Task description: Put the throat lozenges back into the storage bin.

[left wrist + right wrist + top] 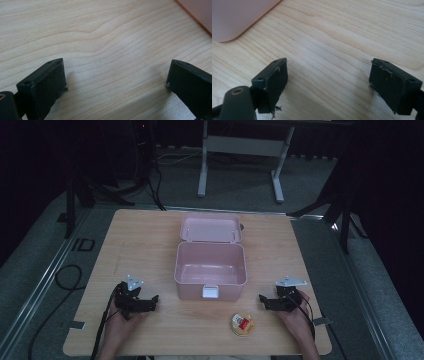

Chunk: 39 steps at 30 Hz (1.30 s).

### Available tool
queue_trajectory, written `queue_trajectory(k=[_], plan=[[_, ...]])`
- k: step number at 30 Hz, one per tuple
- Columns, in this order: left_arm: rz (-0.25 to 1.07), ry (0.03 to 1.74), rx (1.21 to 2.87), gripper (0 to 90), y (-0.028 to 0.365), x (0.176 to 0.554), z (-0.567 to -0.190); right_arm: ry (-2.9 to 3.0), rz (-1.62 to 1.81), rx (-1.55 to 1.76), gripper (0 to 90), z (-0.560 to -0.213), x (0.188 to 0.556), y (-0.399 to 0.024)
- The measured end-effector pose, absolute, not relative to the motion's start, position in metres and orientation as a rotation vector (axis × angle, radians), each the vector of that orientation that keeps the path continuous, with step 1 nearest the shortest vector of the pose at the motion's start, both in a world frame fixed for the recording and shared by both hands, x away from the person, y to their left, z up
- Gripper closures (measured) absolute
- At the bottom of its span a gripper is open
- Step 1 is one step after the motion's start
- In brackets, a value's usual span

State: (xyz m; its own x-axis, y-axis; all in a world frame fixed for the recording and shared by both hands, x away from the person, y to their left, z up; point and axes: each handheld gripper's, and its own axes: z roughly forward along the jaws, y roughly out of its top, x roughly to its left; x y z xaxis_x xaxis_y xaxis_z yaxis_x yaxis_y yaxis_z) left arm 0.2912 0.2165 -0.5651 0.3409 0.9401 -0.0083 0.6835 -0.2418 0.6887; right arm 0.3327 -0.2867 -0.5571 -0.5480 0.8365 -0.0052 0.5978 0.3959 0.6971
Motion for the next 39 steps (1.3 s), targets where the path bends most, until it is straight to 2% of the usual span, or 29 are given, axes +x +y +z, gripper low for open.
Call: queue_trajectory(k=[4,39], plan=[[0.555,1.414,2.011,2.5,0.217,0.291,-0.565,2.317,0.925,1.233,18.4,-0.555,0.334,-0.287],[0.555,1.416,2.009,2.5,0.216,0.291,-0.565,2.44,0.832,1.074,18.8,-0.519,0.328,-0.281]])
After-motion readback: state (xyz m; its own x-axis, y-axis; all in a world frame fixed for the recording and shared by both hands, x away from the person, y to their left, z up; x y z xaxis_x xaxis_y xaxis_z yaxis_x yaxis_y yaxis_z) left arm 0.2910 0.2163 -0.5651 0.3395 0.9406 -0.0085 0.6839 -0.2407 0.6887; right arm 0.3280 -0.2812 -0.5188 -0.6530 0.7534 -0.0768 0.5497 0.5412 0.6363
